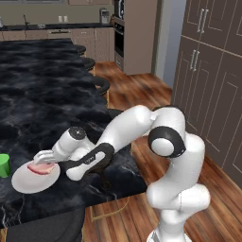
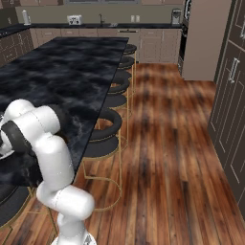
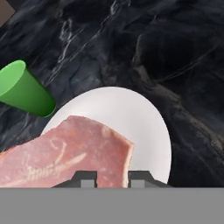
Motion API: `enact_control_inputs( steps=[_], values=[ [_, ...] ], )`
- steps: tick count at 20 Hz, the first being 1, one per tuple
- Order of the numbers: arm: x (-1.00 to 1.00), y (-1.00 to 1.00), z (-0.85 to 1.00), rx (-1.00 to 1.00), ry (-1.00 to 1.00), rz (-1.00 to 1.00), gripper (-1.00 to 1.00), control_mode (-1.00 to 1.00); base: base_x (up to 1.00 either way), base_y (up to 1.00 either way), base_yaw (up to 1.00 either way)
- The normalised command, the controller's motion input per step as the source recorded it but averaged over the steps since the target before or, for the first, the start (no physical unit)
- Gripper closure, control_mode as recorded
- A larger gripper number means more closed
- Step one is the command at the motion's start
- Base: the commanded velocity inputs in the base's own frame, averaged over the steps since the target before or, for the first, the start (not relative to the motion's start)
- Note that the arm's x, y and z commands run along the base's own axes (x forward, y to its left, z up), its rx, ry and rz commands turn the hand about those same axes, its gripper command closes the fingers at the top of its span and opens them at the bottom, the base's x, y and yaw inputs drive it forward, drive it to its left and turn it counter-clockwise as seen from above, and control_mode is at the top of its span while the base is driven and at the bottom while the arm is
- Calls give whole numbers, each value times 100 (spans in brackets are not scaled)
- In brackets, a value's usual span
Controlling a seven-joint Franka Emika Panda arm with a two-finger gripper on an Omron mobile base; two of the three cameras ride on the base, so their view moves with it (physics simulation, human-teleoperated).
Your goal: Pick up the pan with the steak in it and place it on the dining table. Then place the steak on the plate.
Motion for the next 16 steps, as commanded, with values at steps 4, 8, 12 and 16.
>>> enact_control_inputs(
  steps=[4, 8, 12, 16],
  values=[
    [12, 21, -17, -5, 1, -2, 100, -100, 0, 0, 0],
    [1, 37, -31, -6, 2, 0, 100, -100, 0, 0, 0],
    [0, 27, -15, -5, 1, 0, 100, -100, 0, 0, 0],
    [0, 0, 0, 0, 0, 0, -100, -100, 0, 0, 0]
  ],
)
